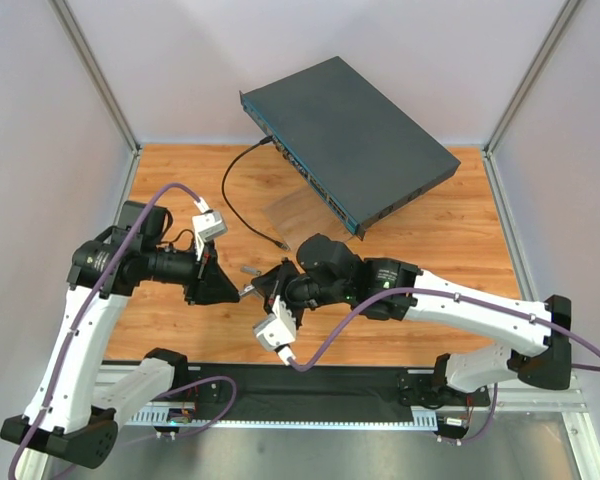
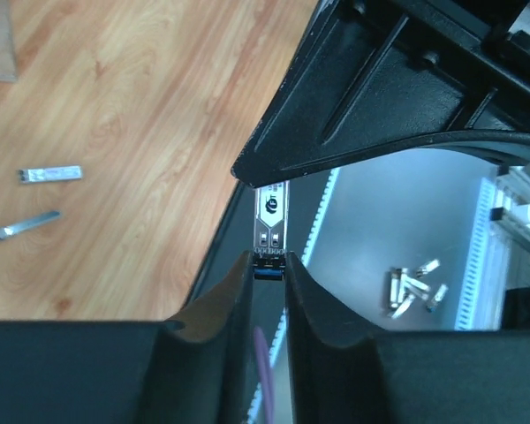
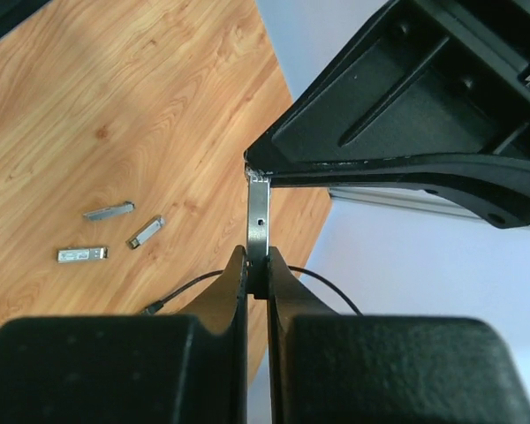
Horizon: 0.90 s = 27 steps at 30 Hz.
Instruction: Insert the plug into the switch port
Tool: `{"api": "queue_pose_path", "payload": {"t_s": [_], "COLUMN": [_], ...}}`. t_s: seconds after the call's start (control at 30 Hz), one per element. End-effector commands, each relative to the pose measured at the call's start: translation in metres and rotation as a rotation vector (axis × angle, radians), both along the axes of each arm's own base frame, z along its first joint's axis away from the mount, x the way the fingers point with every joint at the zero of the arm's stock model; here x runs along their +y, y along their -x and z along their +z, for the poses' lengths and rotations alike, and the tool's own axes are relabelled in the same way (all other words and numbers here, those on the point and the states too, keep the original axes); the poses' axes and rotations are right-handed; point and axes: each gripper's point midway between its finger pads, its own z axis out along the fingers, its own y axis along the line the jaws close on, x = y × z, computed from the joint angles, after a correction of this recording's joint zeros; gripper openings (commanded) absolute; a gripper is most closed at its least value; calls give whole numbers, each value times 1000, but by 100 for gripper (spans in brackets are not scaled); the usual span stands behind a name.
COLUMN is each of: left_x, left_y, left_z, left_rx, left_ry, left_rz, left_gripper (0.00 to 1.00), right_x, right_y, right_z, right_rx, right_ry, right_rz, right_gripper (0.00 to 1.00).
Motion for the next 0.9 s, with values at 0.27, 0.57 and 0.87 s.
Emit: {"api": "queue_pose_path", "payload": {"t_s": [0.27,0.57,0.87], "left_x": [34,42,32], "left_y": [-38,-4,-16], "left_z": [64,49,42], "left_rx": [-608,-1201,-1423], "left_ry": [-36,-119,-173], "left_rz": [287,-3,-201], "left_gripper": [79,79,68], "right_x": [-17,-26,-12], "right_y": [-8,19,34], "right_z": [19,22,32], "right_rx": [440,1211,1648], "right_ry": [37,211,315], "right_rz": [-265,-373,-361], "right_gripper": [0,0,0]}}
